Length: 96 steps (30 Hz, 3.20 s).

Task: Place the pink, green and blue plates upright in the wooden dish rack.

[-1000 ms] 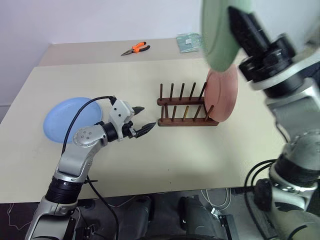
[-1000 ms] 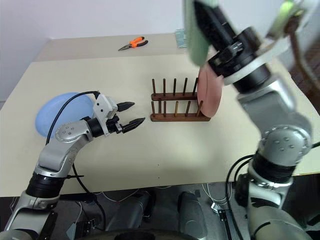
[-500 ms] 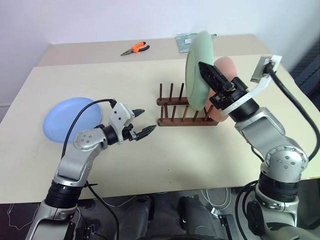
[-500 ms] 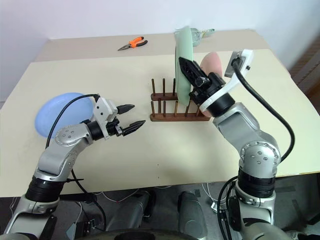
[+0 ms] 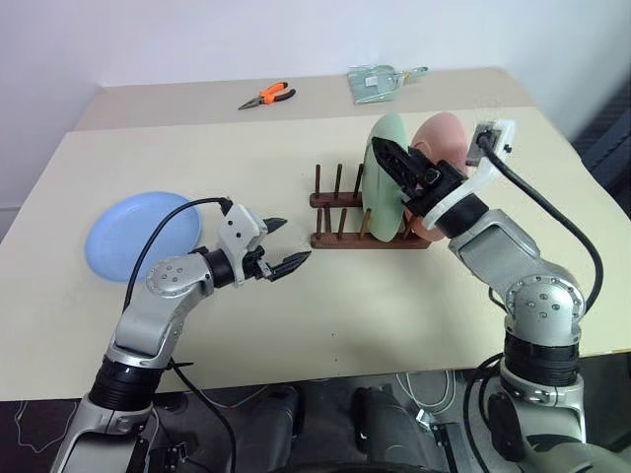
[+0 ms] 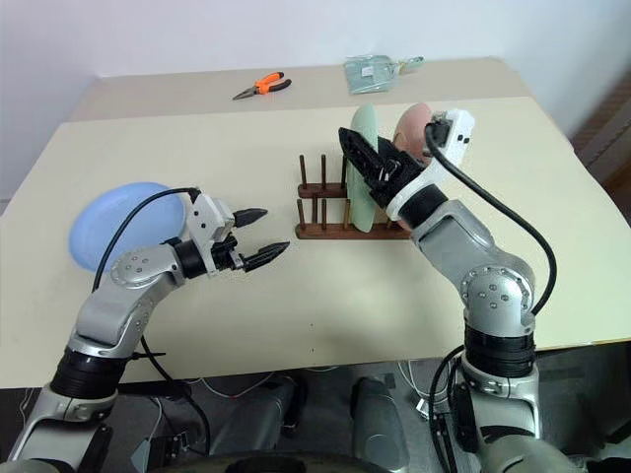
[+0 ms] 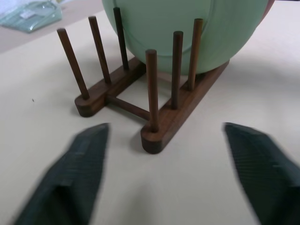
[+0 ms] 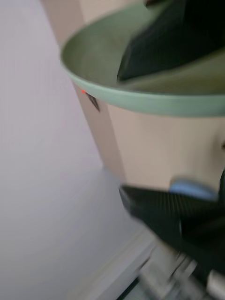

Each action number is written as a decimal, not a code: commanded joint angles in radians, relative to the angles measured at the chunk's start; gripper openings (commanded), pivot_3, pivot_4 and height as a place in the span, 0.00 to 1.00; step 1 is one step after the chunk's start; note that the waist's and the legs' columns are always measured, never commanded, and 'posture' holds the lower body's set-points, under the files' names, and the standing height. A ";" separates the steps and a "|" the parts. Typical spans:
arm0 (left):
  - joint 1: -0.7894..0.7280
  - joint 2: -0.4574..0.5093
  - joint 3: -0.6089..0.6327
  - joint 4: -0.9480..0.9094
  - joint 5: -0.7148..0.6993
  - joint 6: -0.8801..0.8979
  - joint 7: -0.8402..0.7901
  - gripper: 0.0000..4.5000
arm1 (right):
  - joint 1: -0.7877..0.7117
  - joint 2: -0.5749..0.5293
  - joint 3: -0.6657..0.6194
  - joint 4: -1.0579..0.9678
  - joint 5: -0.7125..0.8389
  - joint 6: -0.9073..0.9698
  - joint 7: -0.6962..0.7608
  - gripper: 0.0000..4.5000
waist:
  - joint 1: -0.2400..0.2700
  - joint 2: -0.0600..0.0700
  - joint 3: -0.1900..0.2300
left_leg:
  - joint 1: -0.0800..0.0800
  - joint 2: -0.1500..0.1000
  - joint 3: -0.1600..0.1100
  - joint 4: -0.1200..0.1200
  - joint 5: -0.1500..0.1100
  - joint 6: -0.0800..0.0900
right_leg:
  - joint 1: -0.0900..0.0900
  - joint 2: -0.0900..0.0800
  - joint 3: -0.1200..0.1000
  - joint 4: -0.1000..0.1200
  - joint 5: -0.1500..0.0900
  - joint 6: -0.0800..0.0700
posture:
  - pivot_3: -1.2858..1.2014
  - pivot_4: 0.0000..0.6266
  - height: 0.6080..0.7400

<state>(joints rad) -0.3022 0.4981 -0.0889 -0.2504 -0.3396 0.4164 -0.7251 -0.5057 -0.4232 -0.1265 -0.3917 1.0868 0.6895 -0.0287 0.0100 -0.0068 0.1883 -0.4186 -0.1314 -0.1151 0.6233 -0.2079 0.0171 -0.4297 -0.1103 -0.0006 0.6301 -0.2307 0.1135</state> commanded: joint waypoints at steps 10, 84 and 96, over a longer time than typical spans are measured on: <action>-0.074 -0.076 0.300 0.100 0.097 0.013 0.437 1.00 | -0.216 -0.246 0.194 -0.024 -0.555 -0.280 0.457 1.00 | -0.001 -0.001 0.000 | 0.000 0.002 0.000 0.001 0.000 0.000 | 0.000 0.002 0.000 0.000 0.000 0.000 | 0.52 0.24 0.91; 0.010 0.005 0.390 -0.073 0.085 -0.043 0.596 0.54 | -0.254 0.207 0.258 0.151 -0.834 -0.553 0.652 0.00 | -0.020 -0.010 -0.002 | 0.002 0.008 0.001 0.004 0.002 -0.013 | 0.000 0.013 0.005 0.001 0.009 -0.003 | 0.52 0.24 0.91; 0.268 -0.116 0.108 -0.170 0.110 -0.186 0.396 0.54 | -0.100 0.405 0.036 -0.082 -0.133 -0.010 0.243 0.00 | -0.022 -0.006 -0.002 | 0.002 0.010 0.003 0.000 -0.002 -0.010 | -0.003 0.013 0.010 0.001 0.008 -0.007 | 0.52 0.24 0.91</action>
<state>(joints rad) -0.0376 0.3834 0.0266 -0.3662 -0.2264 0.2470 -0.3112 -0.5986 -0.0344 -0.0734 -0.4120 0.8960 0.6700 0.2513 -0.0115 -0.0132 0.1866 -0.4163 -0.1218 -0.1116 0.6230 -0.2093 0.0077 -0.4330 -0.0973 0.0096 0.6308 -0.2229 0.1069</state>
